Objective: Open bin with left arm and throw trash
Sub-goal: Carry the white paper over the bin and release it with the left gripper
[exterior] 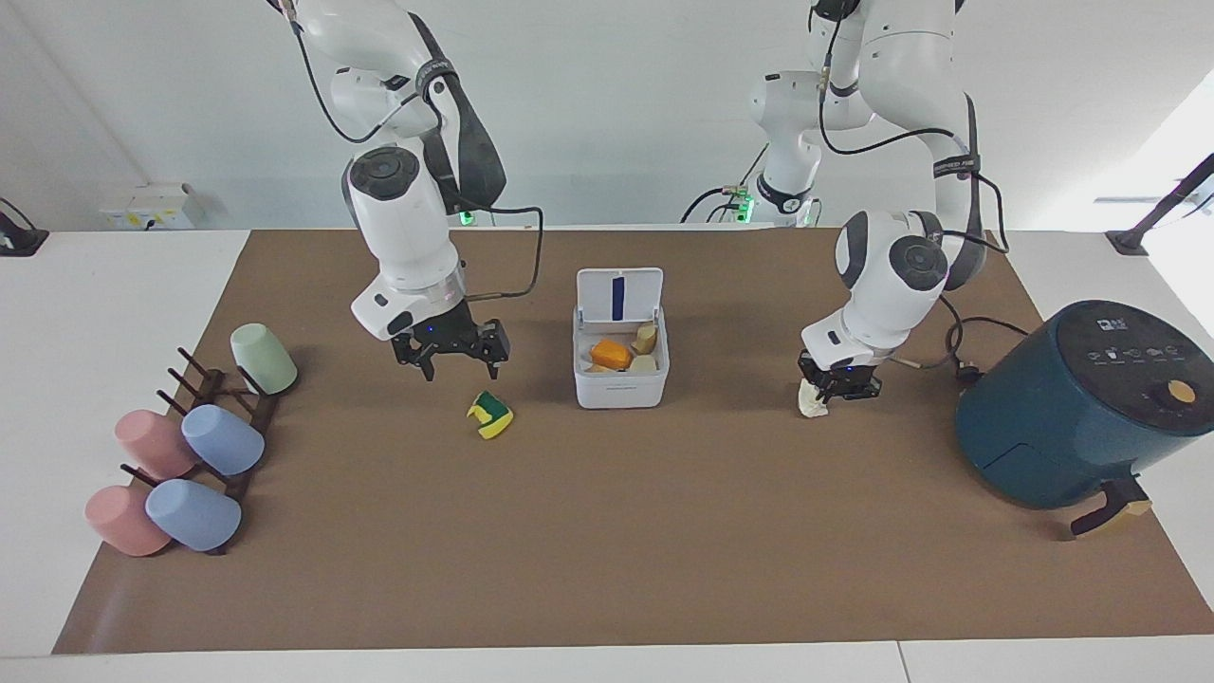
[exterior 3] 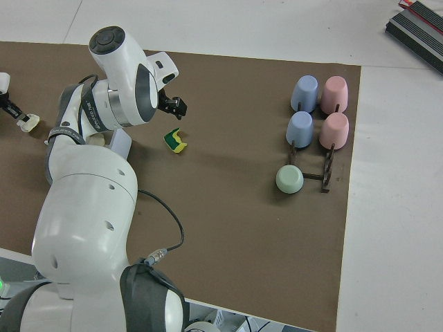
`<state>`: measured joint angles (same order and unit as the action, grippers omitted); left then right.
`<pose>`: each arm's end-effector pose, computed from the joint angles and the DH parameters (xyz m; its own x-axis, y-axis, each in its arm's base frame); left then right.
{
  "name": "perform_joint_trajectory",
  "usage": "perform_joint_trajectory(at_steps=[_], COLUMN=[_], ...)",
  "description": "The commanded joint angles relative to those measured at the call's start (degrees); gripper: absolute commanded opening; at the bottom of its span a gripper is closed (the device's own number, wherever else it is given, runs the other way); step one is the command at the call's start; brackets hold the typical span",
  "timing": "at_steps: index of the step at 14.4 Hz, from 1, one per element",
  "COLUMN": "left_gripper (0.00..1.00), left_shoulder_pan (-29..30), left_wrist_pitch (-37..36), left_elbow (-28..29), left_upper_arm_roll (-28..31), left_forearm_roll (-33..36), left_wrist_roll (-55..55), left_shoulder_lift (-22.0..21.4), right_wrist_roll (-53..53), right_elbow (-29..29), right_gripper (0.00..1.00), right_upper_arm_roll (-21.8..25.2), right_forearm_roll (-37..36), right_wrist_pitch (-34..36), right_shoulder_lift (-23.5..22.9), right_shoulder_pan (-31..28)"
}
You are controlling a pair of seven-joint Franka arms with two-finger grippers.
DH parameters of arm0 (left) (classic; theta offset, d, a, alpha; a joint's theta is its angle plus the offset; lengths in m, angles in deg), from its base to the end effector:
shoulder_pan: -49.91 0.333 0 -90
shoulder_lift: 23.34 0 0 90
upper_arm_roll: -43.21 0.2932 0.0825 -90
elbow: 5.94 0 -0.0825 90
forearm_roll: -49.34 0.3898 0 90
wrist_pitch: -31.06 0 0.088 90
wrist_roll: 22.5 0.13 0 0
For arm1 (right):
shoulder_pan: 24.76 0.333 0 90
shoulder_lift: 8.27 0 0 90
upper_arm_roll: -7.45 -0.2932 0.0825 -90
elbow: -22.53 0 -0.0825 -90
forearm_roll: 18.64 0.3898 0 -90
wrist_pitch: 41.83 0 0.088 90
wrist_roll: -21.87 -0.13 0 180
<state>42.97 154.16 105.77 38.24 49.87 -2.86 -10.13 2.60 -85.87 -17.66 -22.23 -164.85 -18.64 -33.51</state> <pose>0.5854 -0.1219 0.3119 0.8501 -0.5260 -0.0249 -0.5256 -0.8504 0.0219 0.5904 0.1617 0.3781 0.9963 -0.0308 0.0801 -0.0268 -0.9984 -0.0503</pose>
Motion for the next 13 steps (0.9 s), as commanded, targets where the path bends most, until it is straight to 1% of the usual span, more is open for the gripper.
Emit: perform_joint_trajectory(at_steps=[1, 3, 4, 5, 6, 8, 9, 11, 13], left_gripper=[0.00, 0.00, 0.00, 0.00, 0.00, 0.00, 0.00, 0.00, 0.00], left_shoulder_pan=[-0.5, -1.6, -2.3, -3.2, -4.5, -9.5, -11.8, -16.5, -19.6], left_wrist_pitch=[-11.1, -17.1, -19.3, -20.7, -20.7, -19.8, -18.1, -14.6, -12.7], left_elbow=[-12.8, -19.6, -21.9, -23.3, -24.0, -24.4, -24.3, -23.1, -21.6], left_upper_arm_roll=[-0.3, -0.3, -0.6, -0.7, -0.8, -1.2, -1.3, -1.2, -1.3], left_forearm_roll=[-3.6, -4.9, -5.3, -7.4, -9.7, -10.5, -10.5, -11.4, -11.6], left_wrist_roll=[-6.2, -10.3, -13.2, -17.0, -21.0, -28.8, -31.9, -36.1, -38.8], left_shoulder_lift=[2.3, 3.8, 4.0, 4.4, 4.3, 4.2, 4.2, 3.8, 3.2], right_wrist_roll=[1.8, 2.0, 2.4, 2.9, 3.1, 3.0, 3.0, 3.0, 3.0], right_elbow=[-3.9, -4.5, -4.4, -4.4, -4.5, -4.4, -4.5, -4.5, -4.8], right_gripper=[1.00, 1.00, 1.00, 1.00, 1.00, 1.00, 1.00, 1.00, 0.99], right_upper_arm_roll=[-0.9, -0.9, -0.9, -0.9, -0.9, -0.9, -0.9, -0.9, -0.9], right_forearm_roll=[-1.0, -1.0, -1.0, -1.0, -1.1, -2.2, -2.6, -2.8, -4.1], right_wrist_pitch=[-5.5, -8.9, -9.8, -10.9, -12.0, -12.6, -13.2, -14.2, -15.0], right_shoulder_lift=[-1.1, -4.0, -5.2, -6.5, -7.6, -9.0, -9.5, -10.4, -10.6], right_shoulder_pan=[-1.4, -1.2, -0.9, -0.8, -0.7, -0.6, -0.5, -0.3, -0.4])
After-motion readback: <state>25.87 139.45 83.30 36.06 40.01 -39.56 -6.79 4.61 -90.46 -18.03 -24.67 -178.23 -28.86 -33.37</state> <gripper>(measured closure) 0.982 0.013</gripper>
